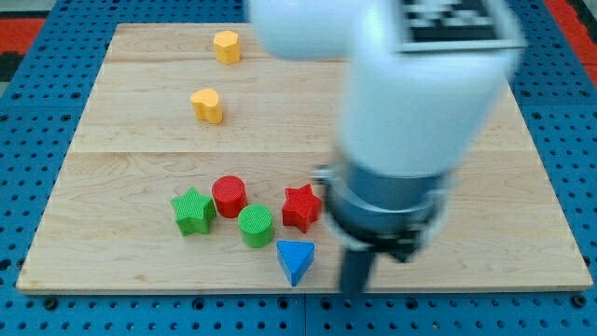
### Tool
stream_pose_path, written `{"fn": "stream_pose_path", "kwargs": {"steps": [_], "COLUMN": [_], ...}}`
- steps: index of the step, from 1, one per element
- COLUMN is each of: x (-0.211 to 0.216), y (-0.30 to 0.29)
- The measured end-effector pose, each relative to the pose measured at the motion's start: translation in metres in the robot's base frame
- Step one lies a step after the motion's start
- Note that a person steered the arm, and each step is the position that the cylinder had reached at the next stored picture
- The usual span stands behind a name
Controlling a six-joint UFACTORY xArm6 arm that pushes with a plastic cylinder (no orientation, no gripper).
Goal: Move the blue triangle to the top of the red star
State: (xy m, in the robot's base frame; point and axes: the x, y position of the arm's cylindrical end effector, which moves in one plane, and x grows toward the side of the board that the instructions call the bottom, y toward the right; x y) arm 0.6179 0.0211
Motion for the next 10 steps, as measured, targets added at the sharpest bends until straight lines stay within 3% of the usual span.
{"fn": "stream_pose_path", "kwargs": {"steps": [1, 2, 5, 7, 9, 10], "x": [-0.004, -0.027, -0.017, -0.09, -0.128, -0.135], "y": [-0.096, -0.097, -0.057, 0.034, 0.111, 0.067]}}
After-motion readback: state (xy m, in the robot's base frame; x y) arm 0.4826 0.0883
